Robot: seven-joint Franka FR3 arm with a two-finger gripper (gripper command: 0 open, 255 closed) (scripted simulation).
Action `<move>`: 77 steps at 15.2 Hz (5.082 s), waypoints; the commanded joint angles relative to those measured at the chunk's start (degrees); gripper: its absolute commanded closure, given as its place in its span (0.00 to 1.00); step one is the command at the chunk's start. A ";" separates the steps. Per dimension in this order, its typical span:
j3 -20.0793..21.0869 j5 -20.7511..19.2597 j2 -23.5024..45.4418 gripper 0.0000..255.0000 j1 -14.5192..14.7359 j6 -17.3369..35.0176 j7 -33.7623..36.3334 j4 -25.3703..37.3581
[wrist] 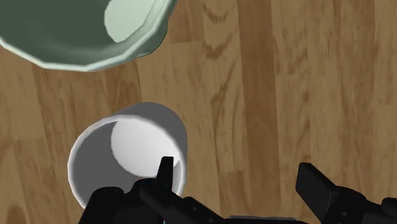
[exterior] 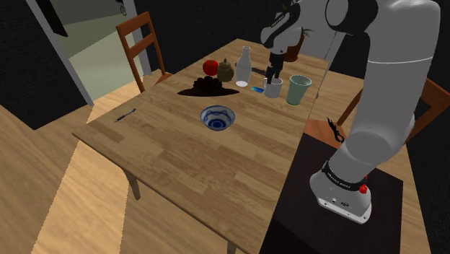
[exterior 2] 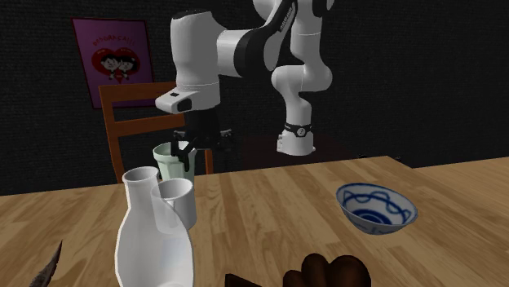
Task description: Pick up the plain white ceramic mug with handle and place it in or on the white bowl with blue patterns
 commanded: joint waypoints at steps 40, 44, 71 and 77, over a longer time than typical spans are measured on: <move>0.70 2.03 7.00 1.00 -3.53 -2.95 -3.10 9.25; 0.21 1.22 5.40 1.00 -3.21 -5.32 -2.71 10.14; 3.59 -6.82 -12.28 1.00 11.71 -9.99 17.95 -1.43; 6.90 -7.64 -14.96 1.00 16.55 -10.02 26.37 -3.95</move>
